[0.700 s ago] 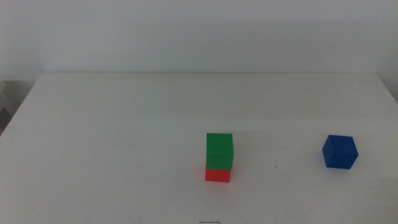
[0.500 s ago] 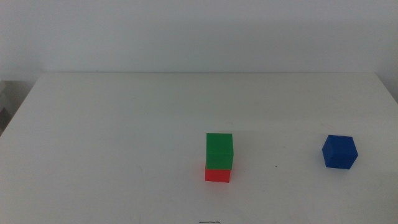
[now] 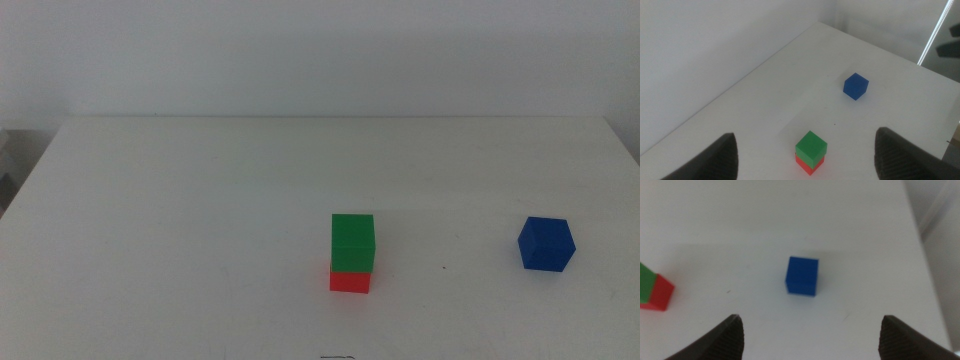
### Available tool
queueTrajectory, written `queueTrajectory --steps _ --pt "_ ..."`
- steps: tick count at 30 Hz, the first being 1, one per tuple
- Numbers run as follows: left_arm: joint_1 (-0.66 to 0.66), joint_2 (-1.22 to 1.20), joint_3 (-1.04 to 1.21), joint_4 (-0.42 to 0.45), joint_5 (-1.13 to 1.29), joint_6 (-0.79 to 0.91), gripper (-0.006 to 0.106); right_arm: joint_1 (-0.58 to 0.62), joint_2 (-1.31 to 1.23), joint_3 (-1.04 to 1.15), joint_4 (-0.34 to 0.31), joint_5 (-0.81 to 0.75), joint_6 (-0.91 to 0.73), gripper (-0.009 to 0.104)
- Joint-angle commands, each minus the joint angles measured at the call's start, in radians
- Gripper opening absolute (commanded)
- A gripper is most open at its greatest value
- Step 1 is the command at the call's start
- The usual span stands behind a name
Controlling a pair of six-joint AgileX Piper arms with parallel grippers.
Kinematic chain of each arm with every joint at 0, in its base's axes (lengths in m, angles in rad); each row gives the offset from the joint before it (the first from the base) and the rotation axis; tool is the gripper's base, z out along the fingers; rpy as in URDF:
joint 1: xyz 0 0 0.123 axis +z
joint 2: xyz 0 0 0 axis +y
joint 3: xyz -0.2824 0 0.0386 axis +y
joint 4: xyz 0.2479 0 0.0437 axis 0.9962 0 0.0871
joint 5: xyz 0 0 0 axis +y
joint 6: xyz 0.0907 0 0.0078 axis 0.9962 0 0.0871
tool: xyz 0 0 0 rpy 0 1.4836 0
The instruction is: Stack red cubes first, then green, then blue cubes in a specific spot.
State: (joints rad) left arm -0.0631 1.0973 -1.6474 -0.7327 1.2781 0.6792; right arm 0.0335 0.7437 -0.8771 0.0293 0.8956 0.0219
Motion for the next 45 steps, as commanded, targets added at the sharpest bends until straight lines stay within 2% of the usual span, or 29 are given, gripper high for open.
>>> queueTrajectory --steps 1,5,7,12,23,31,45 --pt "0.000 -0.008 -0.022 -0.055 0.035 -0.002 0.093 -0.008 0.114 -0.150 0.032 0.085 0.025 0.092" --pt "0.000 -0.008 -0.022 -0.055 0.035 -0.002 0.093 -0.008 0.306 -0.333 0.047 0.263 0.134 0.092" --pt "0.000 -0.008 -0.022 -0.054 0.034 -0.002 0.093 -0.008 0.374 -0.401 0.047 0.280 0.155 0.092" --pt "0.000 -0.008 -0.022 -0.054 0.034 -0.002 0.093 -0.008 0.498 -0.479 0.046 0.245 0.158 0.092" --pt "0.000 -0.008 -0.022 -0.054 0.034 -0.002 0.093 -0.008 0.601 -0.494 0.033 0.213 0.155 0.092" --pt "0.000 -0.008 -0.022 -0.054 0.035 -0.002 0.093 -0.007 0.777 -0.524 0.036 0.269 0.155 0.092" --pt "0.000 -0.008 -0.022 -0.054 0.035 -0.002 0.093 -0.004 0.986 -0.524 0.026 0.144 0.154 0.092"
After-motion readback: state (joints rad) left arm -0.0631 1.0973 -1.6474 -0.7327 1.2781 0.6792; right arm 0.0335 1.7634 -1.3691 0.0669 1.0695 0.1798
